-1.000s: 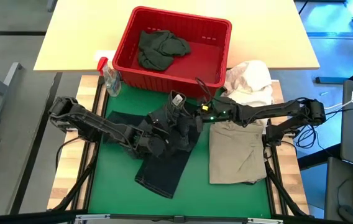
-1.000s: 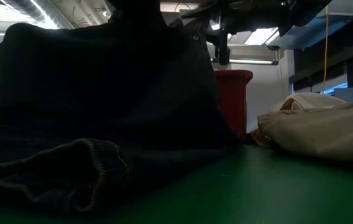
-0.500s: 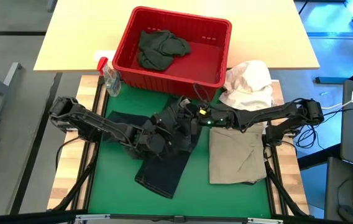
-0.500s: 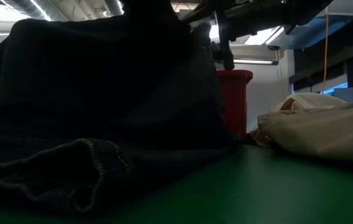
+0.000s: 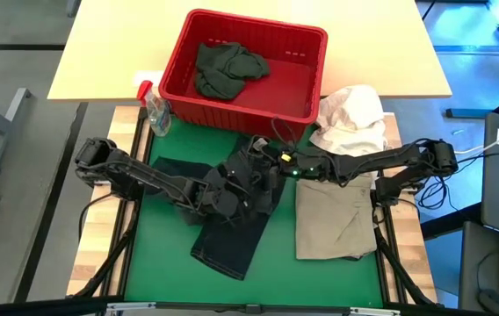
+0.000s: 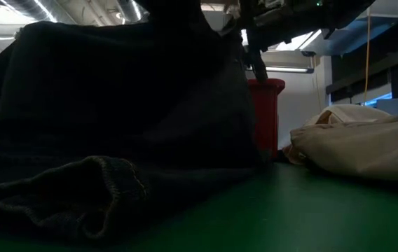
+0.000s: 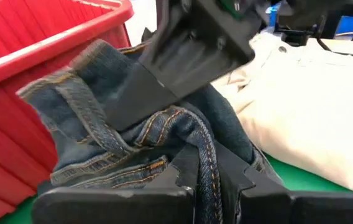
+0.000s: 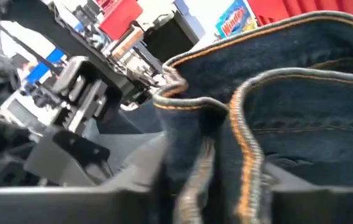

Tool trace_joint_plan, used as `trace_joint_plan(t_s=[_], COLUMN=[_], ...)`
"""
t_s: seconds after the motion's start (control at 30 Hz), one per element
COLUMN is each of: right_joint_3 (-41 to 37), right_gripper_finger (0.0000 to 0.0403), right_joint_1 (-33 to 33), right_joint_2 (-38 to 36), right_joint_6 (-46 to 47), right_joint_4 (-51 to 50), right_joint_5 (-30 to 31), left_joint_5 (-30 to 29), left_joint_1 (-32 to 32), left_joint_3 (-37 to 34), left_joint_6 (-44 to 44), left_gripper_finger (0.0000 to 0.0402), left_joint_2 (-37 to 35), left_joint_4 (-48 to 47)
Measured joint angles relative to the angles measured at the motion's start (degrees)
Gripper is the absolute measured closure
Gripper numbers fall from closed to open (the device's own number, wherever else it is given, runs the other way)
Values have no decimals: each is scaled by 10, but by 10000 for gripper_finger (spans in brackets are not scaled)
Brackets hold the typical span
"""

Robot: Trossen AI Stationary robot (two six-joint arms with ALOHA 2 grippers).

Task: Fold Laundry from Bin
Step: Fold the blue pants

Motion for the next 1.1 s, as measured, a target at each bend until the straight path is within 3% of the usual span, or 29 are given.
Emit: trace_joint_plan(t_s=[0.1,0.27,0.47,0.67,0.8,1.1], right_joint_3=[0,4,72,224,361,566], right_gripper_finger=[358,360,360,360,358,358], right_joint_1=[0,0,0,-1,-1,-1], right_joint_2=[0,-3,-31,-66,-66,-64], right_joint_6=[-42,-101,-211,-331,-405,-525], right_joint_4=[0,12,-78,-275,-396,-451], right_joint_5=[-2,4,5,-29,-33,-129], left_joint_5=[-2,-5,29,106,87,58], left_joint_1=[0,0,-7,-31,-49,-22], left_joint_3=[0,0,0,1,1,1], left_joint_6=[-1,0,17,66,127,218], left_gripper_finger=[383,371,297,244,240,218], left_joint_2=[0,-3,-62,-188,-272,-386], left_joint_4=[2,3,-5,-25,-27,-14])
